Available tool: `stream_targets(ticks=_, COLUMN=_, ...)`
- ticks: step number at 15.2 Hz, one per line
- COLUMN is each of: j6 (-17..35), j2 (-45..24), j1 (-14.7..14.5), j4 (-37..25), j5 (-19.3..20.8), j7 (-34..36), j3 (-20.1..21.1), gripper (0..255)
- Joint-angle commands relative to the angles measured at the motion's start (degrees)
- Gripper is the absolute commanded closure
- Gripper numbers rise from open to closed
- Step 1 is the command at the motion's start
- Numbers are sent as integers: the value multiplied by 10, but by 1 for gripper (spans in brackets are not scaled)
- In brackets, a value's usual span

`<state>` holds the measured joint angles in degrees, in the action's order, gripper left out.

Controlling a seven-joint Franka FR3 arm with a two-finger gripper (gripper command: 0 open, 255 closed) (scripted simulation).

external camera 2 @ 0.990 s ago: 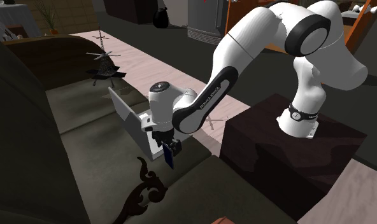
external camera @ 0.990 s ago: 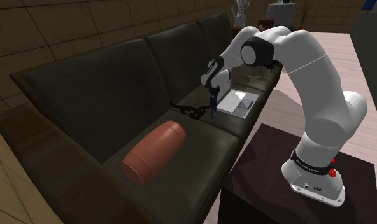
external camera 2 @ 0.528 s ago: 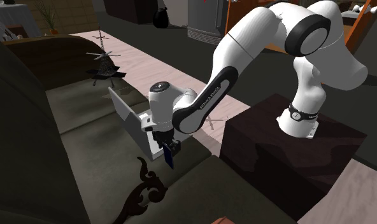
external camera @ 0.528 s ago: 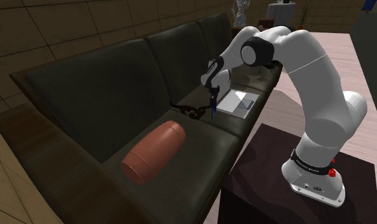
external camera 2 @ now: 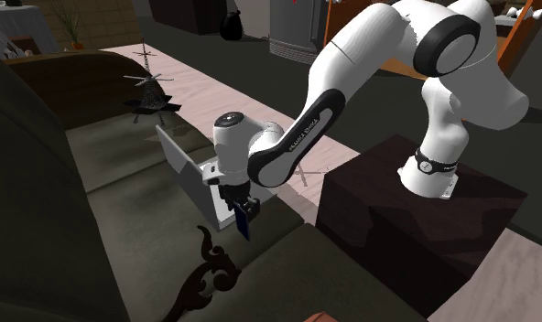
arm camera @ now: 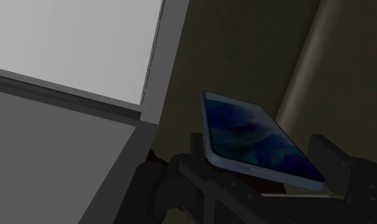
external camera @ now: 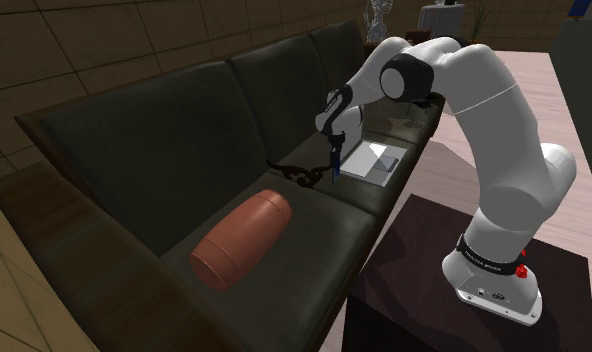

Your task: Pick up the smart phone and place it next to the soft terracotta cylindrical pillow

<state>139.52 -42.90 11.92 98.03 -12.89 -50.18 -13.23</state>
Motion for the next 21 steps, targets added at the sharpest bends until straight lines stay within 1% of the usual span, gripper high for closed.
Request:
stream_targets(ticks=1, j6=-11, j2=12, j1=-2, j4=1, j5=3, j7=2, j3=-3, gripper=255)
stream_targets(ticks=11, j6=-59, j2=67, j1=-11, j4=7, j5=17, j7=10, j3=-16, gripper=255)
stream_targets(ticks=21, j6=-113, j2=115, j1=-18, j4=1, j5=32, j7=18, j3=-27, gripper=255)
